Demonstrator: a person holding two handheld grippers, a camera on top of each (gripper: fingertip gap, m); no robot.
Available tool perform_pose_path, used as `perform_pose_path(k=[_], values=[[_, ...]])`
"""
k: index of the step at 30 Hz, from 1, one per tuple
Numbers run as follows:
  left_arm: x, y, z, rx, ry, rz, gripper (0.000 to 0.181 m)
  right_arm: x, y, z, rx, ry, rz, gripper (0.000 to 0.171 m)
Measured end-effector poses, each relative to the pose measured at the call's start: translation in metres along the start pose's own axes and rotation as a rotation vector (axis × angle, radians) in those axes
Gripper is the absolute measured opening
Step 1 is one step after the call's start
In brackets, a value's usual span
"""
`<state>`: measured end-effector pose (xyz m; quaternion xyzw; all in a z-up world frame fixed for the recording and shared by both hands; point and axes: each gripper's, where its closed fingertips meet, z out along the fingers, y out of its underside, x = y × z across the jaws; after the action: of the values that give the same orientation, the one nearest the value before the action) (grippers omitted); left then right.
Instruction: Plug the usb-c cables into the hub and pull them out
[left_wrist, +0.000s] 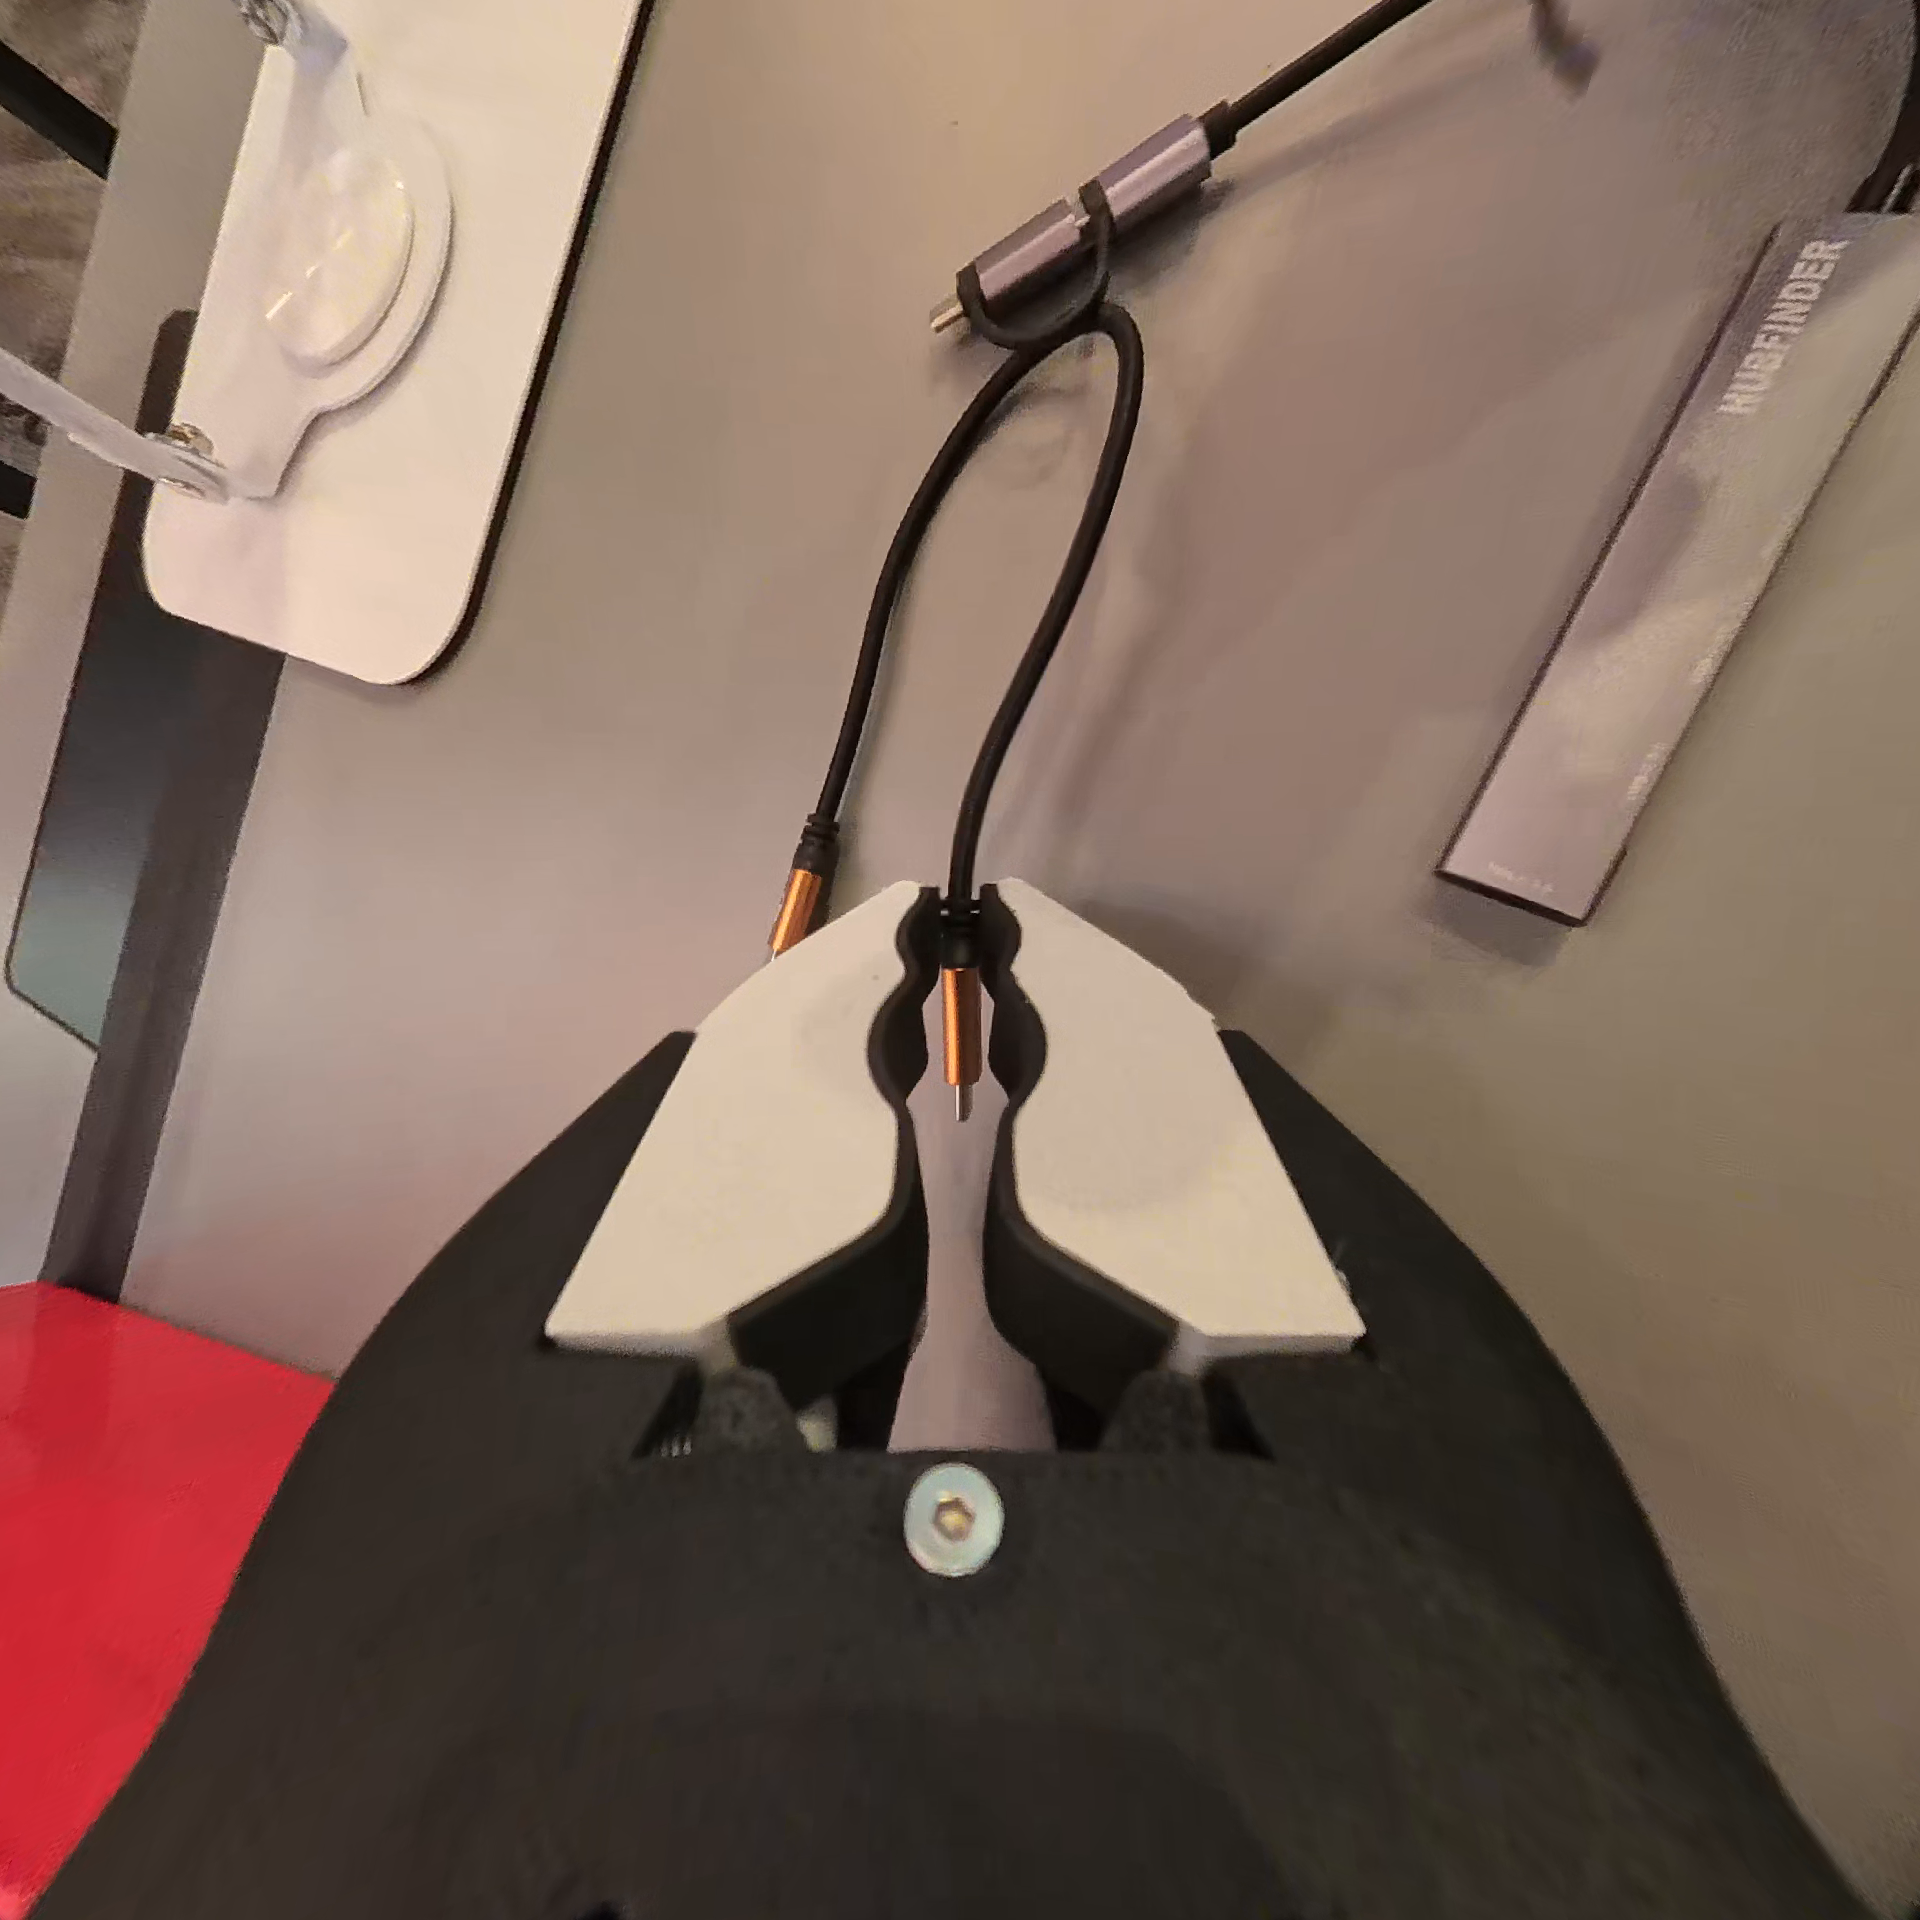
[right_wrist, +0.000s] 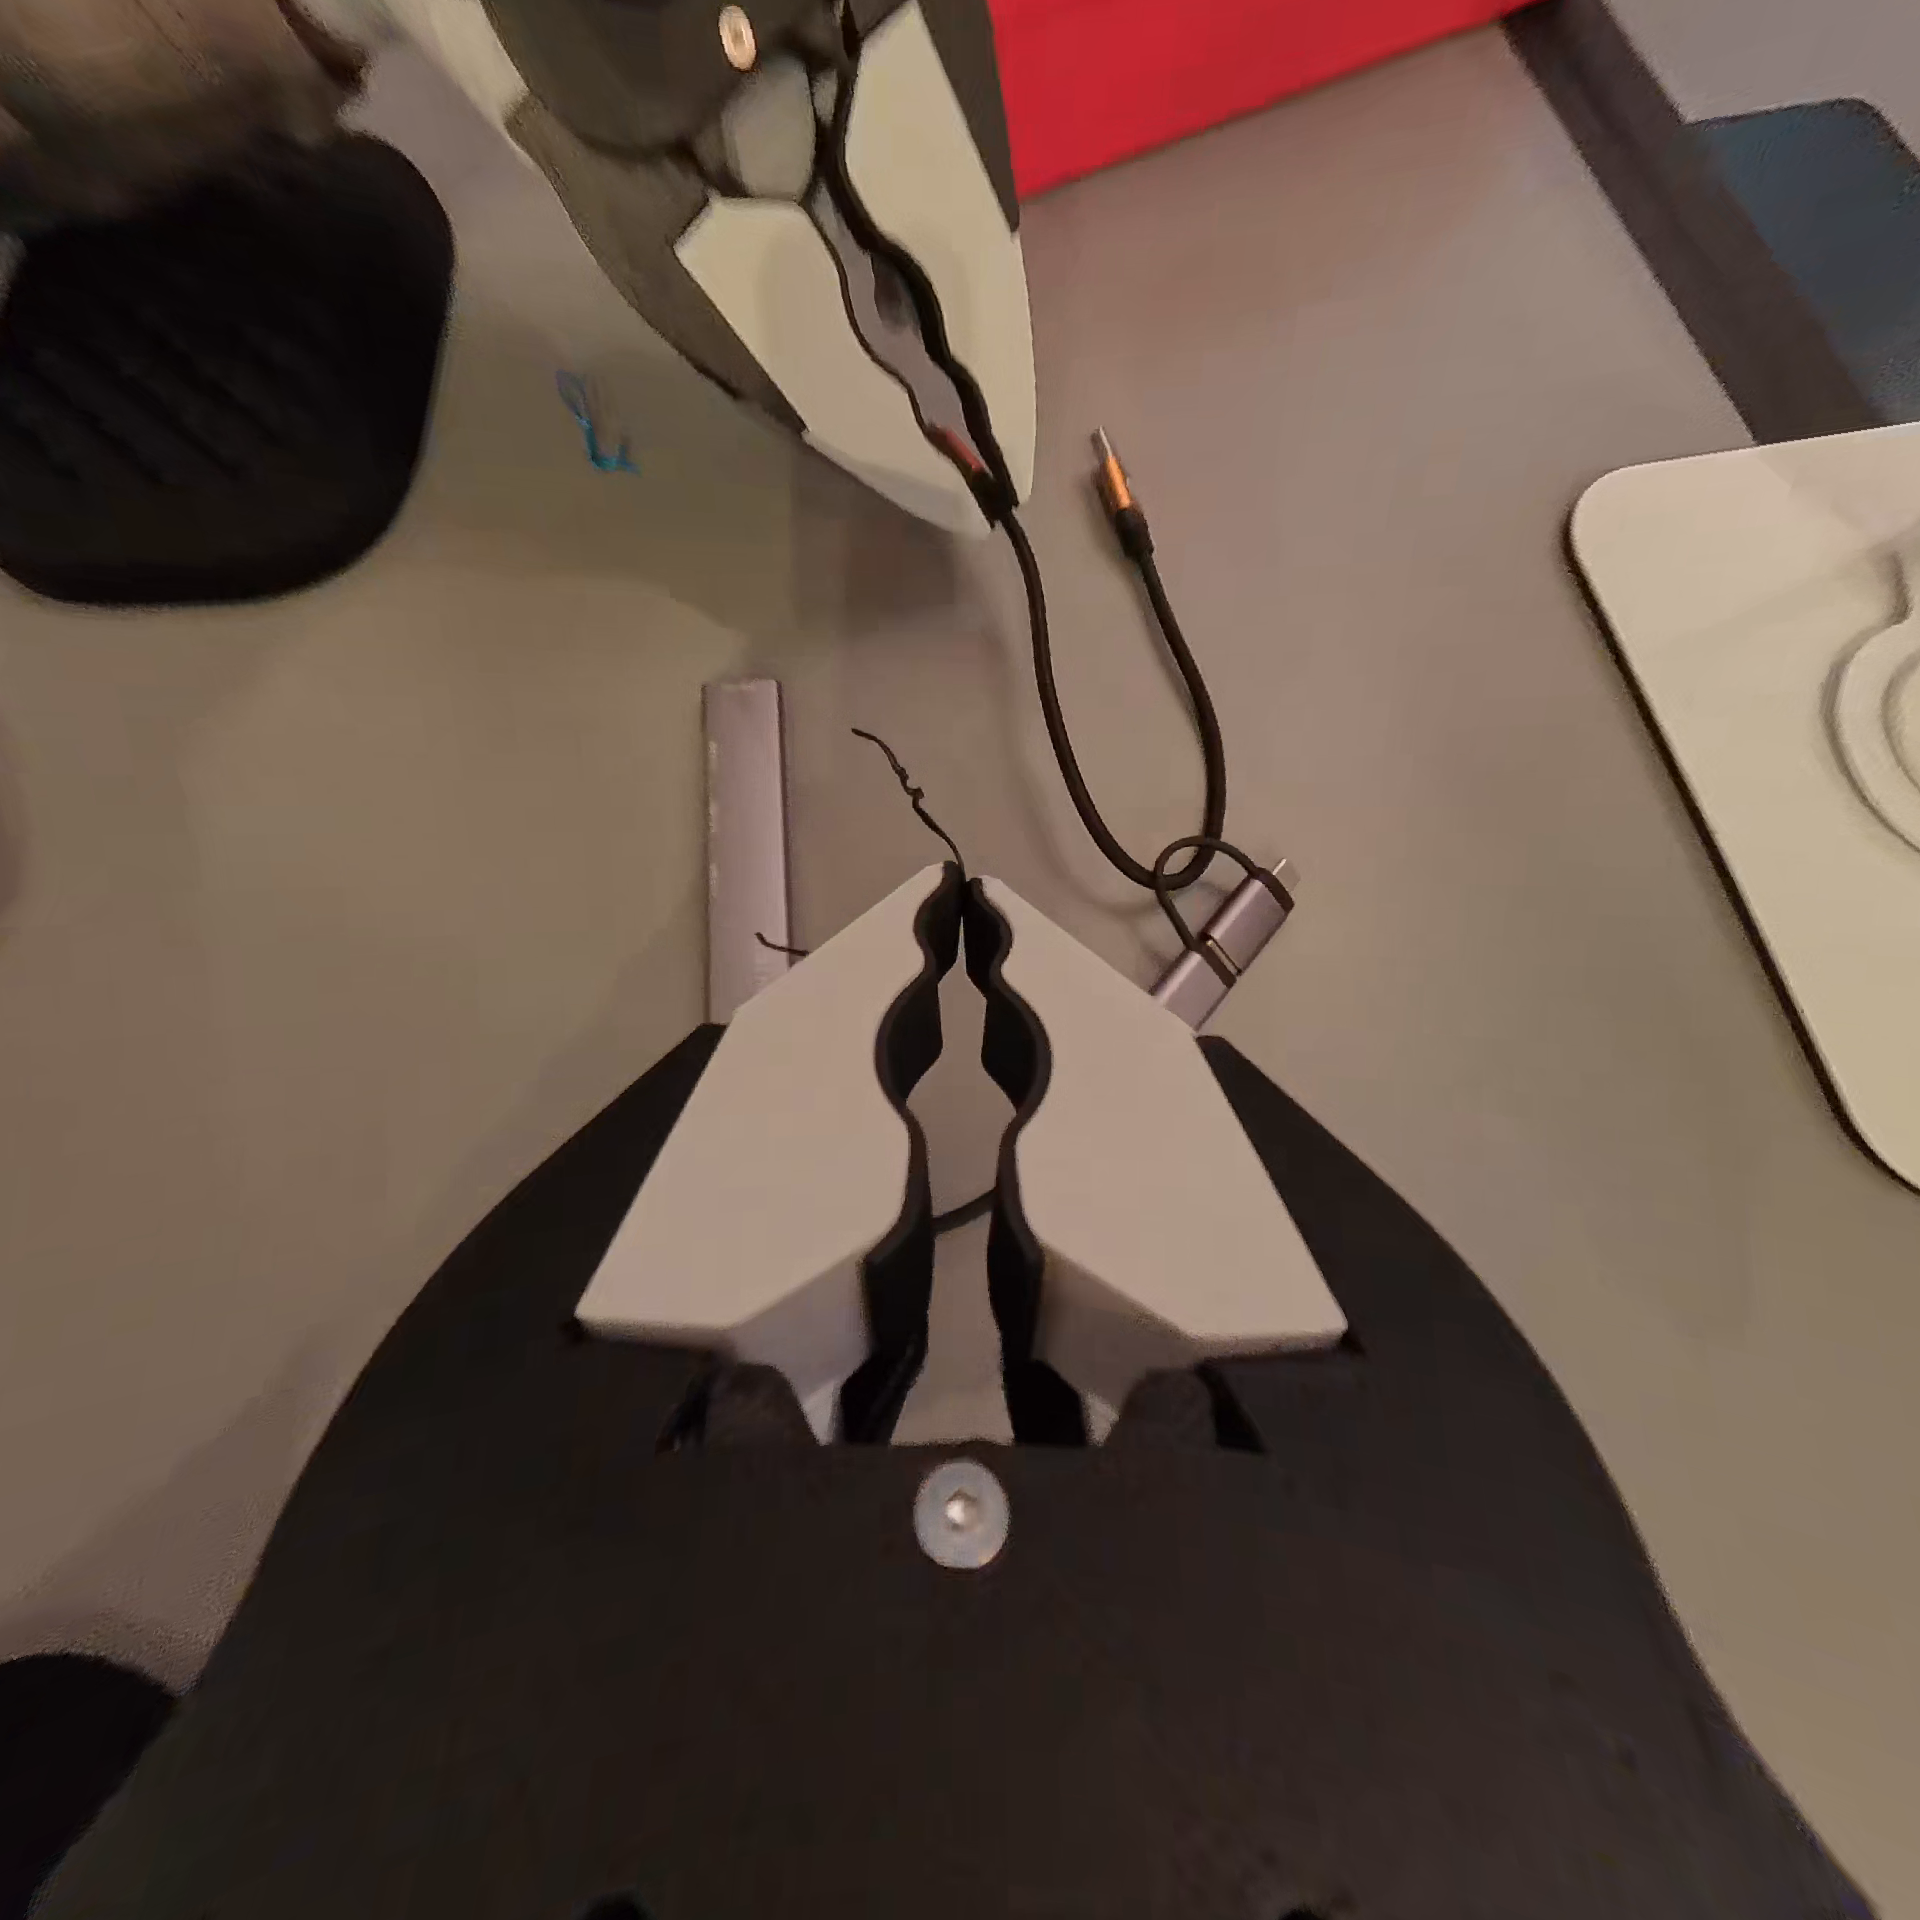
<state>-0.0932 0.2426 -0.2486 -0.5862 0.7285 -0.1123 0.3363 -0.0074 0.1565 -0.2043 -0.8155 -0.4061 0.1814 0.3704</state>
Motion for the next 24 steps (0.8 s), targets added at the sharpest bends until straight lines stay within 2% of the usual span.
perform_pose_path(k=[3,5,6,11,13,18,19,20,24], values=[[-0.002,-0.001,-0.002,0.011,-0.004,-0.013,0.007,0.007,0.009,0.021,-0.074,0.037,-0.032,0.005],[-0.005,-0.001,-0.004,0.015,-0.02,-0.018,0.007,0.011,0.014,0.03,-0.107,0.059,-0.048,0.028],[-0.006,-0.003,-0.005,0.023,-0.026,-0.018,0.007,0.012,0.015,0.032,-0.117,0.064,-0.055,0.032],[-0.011,-0.011,-0.017,0.048,-0.066,0.017,0.007,0.015,-0.006,0.023,-0.039,0.031,-0.044,0.043],[-0.01,-0.015,-0.021,0.046,-0.063,0.034,0.007,0.02,-0.013,0.024,-0.043,0.023,-0.057,0.055],[-0.008,-0.03,-0.034,0.072,-0.048,-0.016,0.007,0.023,-0.024,0.056,-0.119,0.083,-0.263,0.035],[-0.008,-0.033,-0.038,0.088,-0.044,-0.032,0.007,0.025,-0.022,0.063,-0.149,0.101,-0.294,0.023],[-0.008,-0.037,-0.041,0.104,-0.041,-0.047,0.007,0.025,-0.021,0.07,-0.167,0.094,-0.309,0.002],[-0.013,-0.036,-0.055,0.128,-0.066,-0.084,0.007,0.02,-0.036,0.075,-0.106,0.07,-0.315,0.0]])
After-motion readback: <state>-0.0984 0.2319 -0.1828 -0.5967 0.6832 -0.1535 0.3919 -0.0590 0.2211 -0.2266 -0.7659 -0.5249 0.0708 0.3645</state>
